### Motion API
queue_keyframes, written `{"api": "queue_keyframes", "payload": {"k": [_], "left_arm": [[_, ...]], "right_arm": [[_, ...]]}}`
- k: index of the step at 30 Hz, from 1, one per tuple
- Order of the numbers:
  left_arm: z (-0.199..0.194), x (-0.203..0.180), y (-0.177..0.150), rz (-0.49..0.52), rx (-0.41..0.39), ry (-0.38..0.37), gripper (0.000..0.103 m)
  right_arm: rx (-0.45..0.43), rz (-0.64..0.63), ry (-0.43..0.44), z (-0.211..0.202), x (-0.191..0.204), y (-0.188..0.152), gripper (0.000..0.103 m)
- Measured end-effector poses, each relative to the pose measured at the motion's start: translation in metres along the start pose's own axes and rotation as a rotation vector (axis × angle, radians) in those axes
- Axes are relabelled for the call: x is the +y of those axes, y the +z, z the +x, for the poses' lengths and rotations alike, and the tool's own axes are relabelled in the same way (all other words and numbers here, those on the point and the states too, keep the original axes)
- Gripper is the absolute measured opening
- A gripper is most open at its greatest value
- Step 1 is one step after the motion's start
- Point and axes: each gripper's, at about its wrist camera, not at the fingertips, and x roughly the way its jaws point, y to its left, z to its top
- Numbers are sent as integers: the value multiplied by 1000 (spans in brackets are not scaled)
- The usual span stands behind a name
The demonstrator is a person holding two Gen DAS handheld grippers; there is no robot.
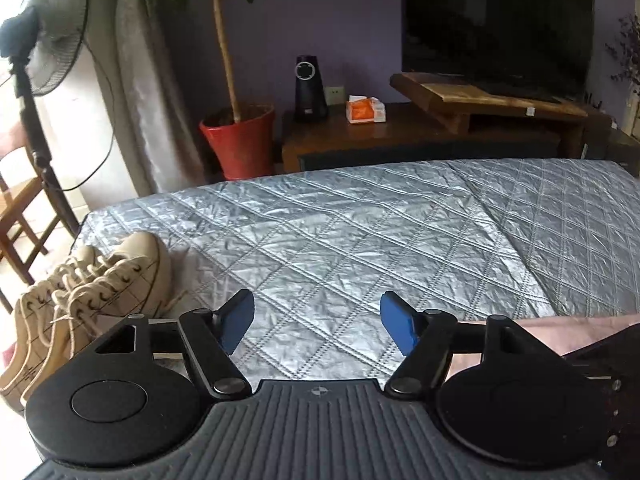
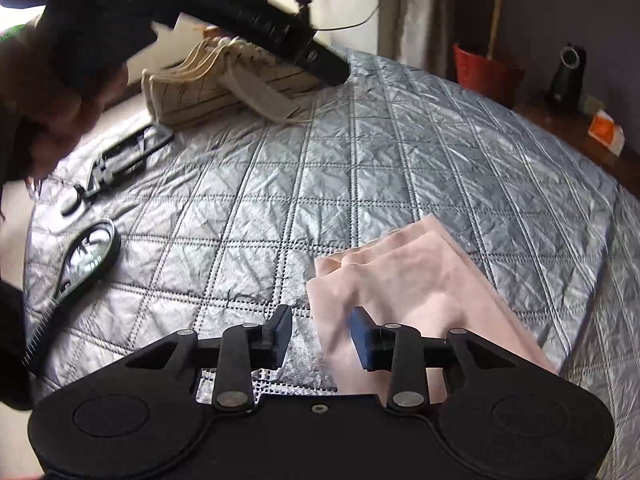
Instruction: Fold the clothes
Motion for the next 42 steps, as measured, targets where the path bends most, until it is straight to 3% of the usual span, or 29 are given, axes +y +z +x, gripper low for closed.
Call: {"api": "queue_keyframes", "payload": {"k": [4,5,6,9,12,16,24,25,27,29,30,33,34,35,40,42], "left_arm": [[-2,6,2,-29,-9,-4,76],[-2,6,2,-29,-12,-6,76],[-3,5,2,-28,-15,-9,76],[-5,2,3,-17,-23,-20,77],[-7,1,3,-10,-30,-21,78],[-8,4,4,-34,-35,-20,78],[-8,1,4,-25,-37,-25,79],[-8,0,4,-26,-37,-24,79],[-8,-1,4,-22,-34,-22,79],[-8,-2,4,-16,-33,-20,81],[-8,-2,3,-12,-33,-19,82],[-7,-2,3,-9,-28,-20,82],[-7,-3,3,-10,-23,-29,82],[-6,-4,2,-9,-18,-41,82],[-4,-16,-1,3,8,-111,82],[-3,-24,-2,20,9,-124,82]], "right_arm": [[6,-75,-50,7,13,3,28],[5,-83,-56,8,15,2,4],[3,-82,-57,8,16,1,2],[-16,-62,-63,6,14,0,1],[-59,38,-54,-3,-2,2,1],[-177,290,37,-24,-40,7,1],[-370,430,70,-45,-62,17,1],[-380,429,64,-43,-61,16,1],[-316,409,49,-23,-56,14,2],[-159,378,79,6,-50,10,9],[-120,353,68,13,-44,7,10],[-198,406,78,-12,-44,-4,10],[-235,439,65,-26,-48,-9,15],[-269,477,39,-42,-53,-16,28],[-396,768,-191,-135,-87,-94,55],[-418,924,-267,-169,-96,-141,56]]}}
